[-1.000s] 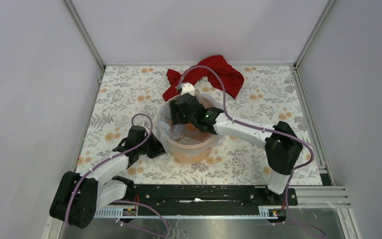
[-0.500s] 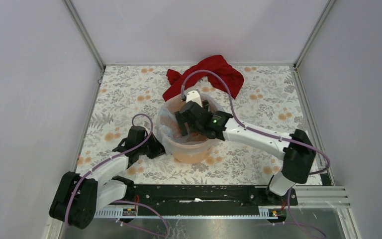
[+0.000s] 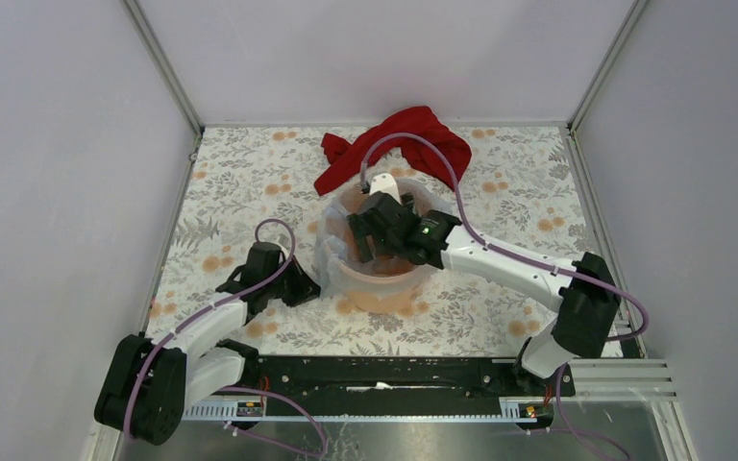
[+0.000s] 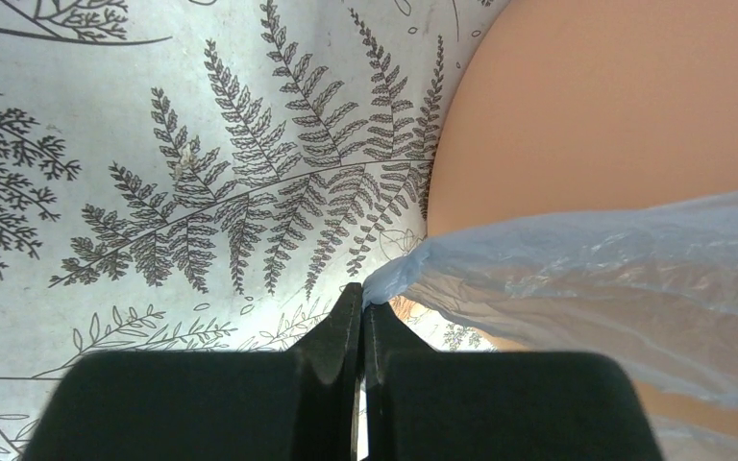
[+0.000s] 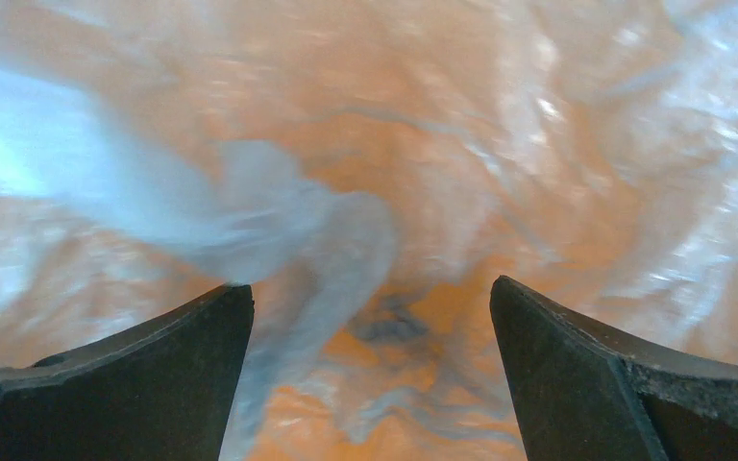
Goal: Put the trash bags into the trash bin
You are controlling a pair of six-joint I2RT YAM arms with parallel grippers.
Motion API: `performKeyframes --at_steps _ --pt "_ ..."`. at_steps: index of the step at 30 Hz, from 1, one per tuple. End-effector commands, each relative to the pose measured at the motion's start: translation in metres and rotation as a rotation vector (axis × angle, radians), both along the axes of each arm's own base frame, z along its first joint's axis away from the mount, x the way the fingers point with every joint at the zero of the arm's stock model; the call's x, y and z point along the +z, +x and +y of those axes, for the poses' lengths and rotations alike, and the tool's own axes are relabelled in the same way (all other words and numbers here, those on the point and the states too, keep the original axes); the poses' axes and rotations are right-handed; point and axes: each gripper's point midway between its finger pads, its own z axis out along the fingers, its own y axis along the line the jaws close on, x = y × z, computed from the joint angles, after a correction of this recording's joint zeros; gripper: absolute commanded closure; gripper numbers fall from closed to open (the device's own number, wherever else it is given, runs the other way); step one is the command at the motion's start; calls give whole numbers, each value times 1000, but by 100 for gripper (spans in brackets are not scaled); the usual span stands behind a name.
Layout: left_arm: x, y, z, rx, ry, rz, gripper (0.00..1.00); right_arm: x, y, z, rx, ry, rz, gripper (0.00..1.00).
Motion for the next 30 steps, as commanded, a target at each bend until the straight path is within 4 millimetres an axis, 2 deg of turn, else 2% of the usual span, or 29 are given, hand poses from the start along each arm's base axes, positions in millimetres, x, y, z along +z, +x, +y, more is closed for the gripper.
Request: performKeyframes --at_steps 1,4,9,15,24,30 --pt "6 6 0 4 0 -44 100 20 -9 45 92 74 5 0" --pt "7 9 -2 3 -10 -61 100 -6 -9 51 103 36 42 0" --pt "7 13 -3 -2 -4 -71 100 -46 -11 50 113 -14 88 0" --pt "13 18 -2 11 -9 -102 100 -85 -11 49 113 -40 154 0" --pt "18 19 -5 4 -24 -109 100 -113 -12 55 115 28 188 0" --pt "24 18 -7 5 -47 -119 100 -138 -10 52 107 34 218 0"
